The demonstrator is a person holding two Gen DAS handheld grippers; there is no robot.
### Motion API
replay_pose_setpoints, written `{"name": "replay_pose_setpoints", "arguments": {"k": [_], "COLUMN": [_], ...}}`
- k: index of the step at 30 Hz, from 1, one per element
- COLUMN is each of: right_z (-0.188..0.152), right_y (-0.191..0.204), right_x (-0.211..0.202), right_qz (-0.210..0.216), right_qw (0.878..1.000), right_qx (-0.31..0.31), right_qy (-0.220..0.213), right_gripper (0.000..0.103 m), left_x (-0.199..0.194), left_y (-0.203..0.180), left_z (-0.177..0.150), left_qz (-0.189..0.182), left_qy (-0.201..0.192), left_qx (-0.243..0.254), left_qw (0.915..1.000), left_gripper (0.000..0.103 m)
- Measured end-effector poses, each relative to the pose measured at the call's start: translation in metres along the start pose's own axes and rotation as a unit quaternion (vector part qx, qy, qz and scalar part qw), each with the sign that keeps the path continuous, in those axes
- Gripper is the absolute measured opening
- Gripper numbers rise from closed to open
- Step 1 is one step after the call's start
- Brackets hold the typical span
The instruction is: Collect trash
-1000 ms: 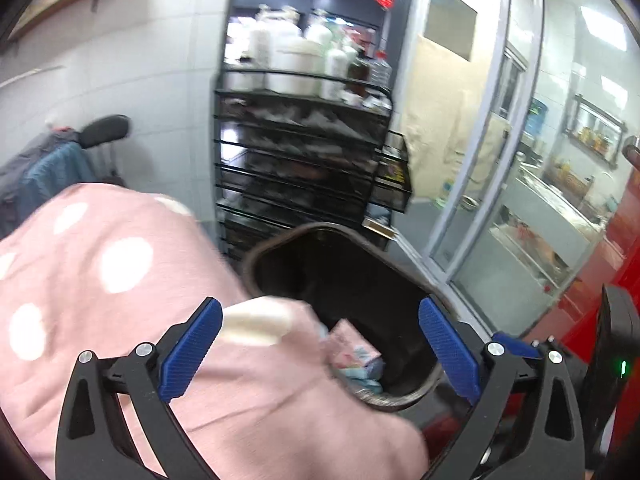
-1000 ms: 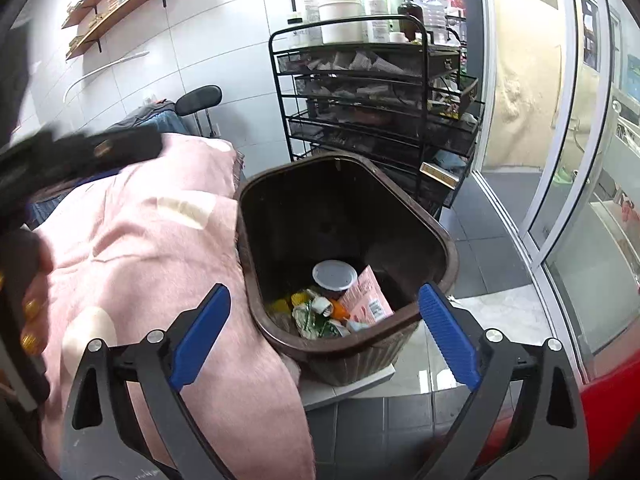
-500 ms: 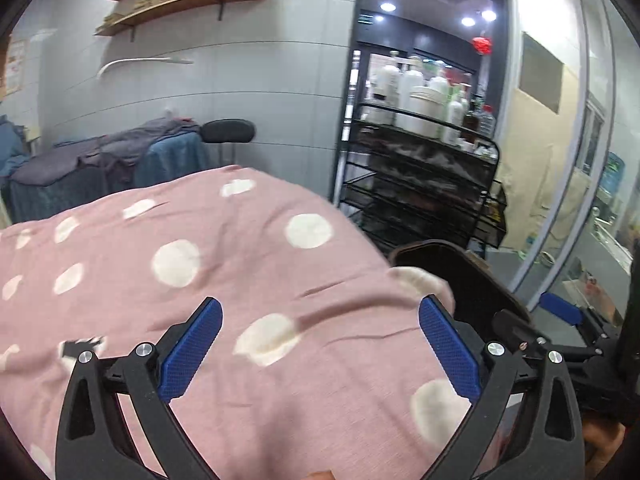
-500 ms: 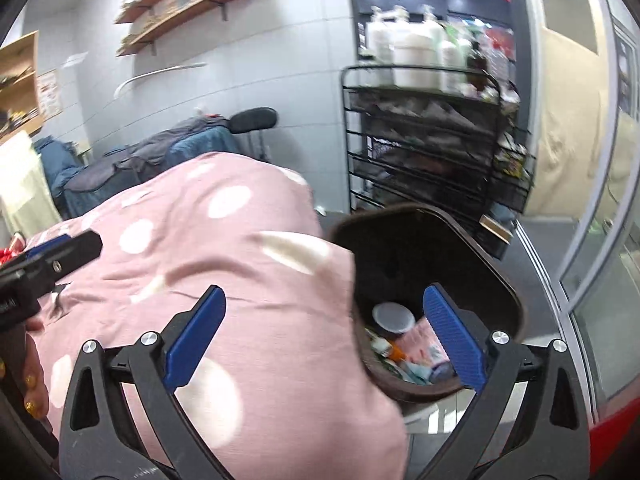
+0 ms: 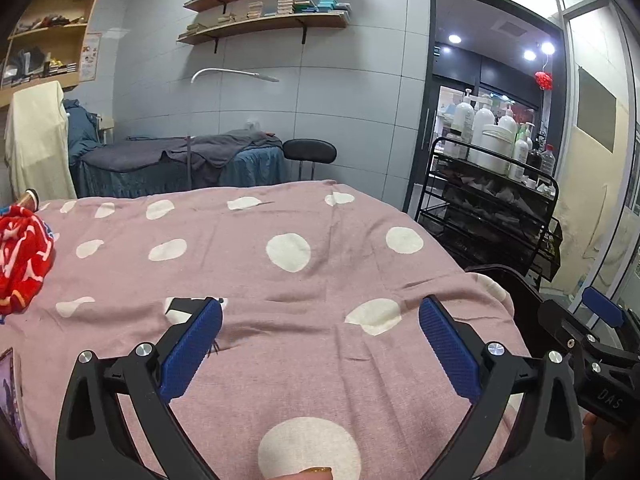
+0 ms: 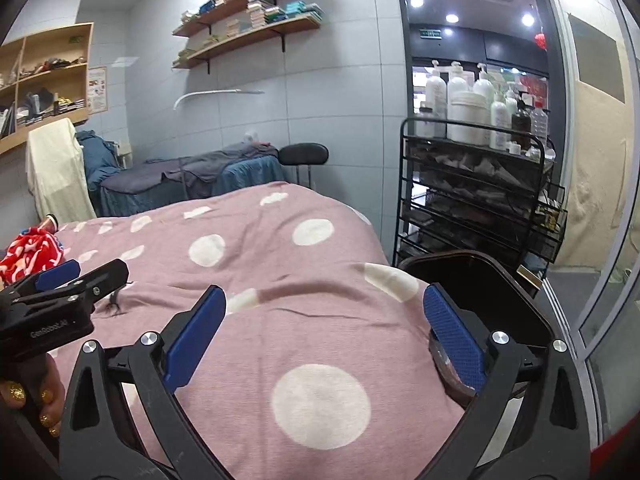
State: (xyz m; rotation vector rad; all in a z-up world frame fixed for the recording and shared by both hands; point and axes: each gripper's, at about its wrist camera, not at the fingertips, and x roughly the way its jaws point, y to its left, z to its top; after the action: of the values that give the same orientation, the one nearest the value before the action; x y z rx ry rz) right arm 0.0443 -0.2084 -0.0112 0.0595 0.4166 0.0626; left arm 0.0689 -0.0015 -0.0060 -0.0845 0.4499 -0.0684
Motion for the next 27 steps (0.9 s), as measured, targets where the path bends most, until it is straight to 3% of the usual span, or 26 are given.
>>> {"name": "replay_pose_setpoints", "arguments": {"k": [12, 27], "right_z": [-0.007, -0.007], "right_y": [0.024, 0.021], "right_x": [-0.019, -0.02], "right_qz": [0.009, 0.006], "right_qw": [0.999, 1.0], "right_qx": [-0.025, -0.019], "right_qy": [-0.02, -0.018], "right_gripper": [0.098, 0.098], "left_x": [-0.016, -0.021], "left_y": [0.008, 0.008], "left_z": [-0.009, -0.008], "left_qz": [0.027, 0.022], "left_qy": [-0.02, -0.023], "left_qx": [0.001, -0.001], "left_qw": [0.9995, 0.9995], "left_gripper": [0.098, 0.098]}}
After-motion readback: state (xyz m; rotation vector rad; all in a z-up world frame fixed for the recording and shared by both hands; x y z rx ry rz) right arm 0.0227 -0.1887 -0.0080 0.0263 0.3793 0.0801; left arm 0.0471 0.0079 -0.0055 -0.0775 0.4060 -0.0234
